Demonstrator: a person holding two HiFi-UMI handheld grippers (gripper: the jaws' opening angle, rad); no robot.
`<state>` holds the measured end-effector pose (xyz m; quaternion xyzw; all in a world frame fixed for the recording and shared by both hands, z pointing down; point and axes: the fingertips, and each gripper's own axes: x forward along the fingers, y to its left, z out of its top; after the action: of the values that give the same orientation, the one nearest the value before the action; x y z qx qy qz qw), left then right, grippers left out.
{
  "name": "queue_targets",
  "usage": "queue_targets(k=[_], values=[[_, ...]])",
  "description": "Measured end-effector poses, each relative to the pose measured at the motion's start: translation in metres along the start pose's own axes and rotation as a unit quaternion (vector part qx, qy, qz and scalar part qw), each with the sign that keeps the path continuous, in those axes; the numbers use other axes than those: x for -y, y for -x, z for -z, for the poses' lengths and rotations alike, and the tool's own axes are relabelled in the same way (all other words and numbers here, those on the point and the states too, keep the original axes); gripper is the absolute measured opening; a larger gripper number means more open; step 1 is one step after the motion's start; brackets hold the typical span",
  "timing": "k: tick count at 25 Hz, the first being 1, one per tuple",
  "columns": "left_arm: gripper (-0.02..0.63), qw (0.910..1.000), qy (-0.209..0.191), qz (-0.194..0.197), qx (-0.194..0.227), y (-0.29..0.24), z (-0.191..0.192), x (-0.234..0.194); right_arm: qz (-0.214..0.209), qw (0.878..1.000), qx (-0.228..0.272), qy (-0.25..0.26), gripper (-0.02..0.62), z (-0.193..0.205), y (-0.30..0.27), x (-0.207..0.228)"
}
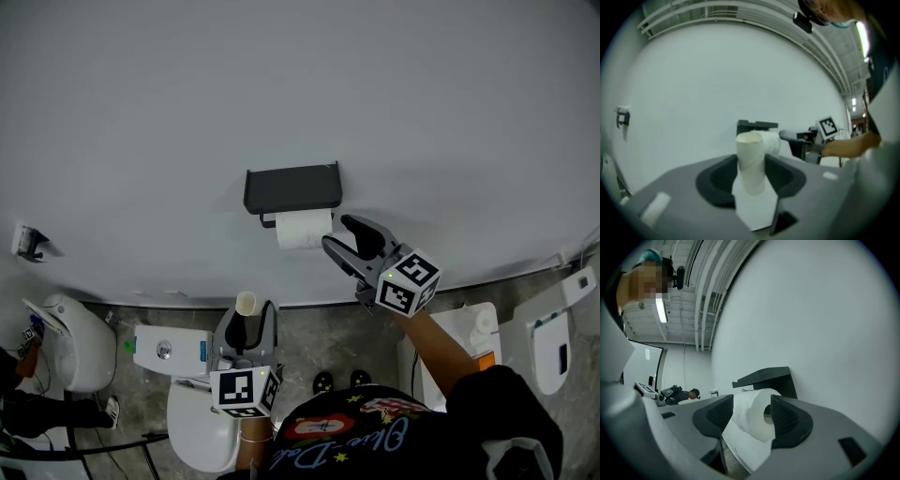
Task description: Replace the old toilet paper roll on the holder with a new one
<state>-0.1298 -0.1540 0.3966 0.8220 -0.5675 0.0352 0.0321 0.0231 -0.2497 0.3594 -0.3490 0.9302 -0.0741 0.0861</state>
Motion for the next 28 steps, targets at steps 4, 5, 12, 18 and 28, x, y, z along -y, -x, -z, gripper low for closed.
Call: queue_targets(k=[4,5,12,18,28], values=[[0.179,0.9999,0.001,0.010,-0.008,-0.006,0.006,0.006,-0.002,1.000,0.014,0.014,0.231,0.002,0.024,-0.011],[0.179,0.9999,0.000,0.013,-0.011,-0.007,0.008,0.007,0.004,1.000,0.012,0.025,0.221,0.004,0.029,-0.012],[0.179,0.9994,-0.002,0.029,-0.017,-0.020,0.010,0.016,0.017,0.999,0.007,0.033,0.014,0.013,0.056,-0.018],[0.179,0.9990,-0.002,0.041,-0.019,-0.027,0.011,0.024,0.044,0.998,0.000,0.053,0.014,0.012,0.065,-0.008],[0.179,0.9987,-0.003,0.047,-0.018,-0.030,0.010,0.026,0.056,0.997,0.004,0.056,0.012,0.012,0.071,-0.007]])
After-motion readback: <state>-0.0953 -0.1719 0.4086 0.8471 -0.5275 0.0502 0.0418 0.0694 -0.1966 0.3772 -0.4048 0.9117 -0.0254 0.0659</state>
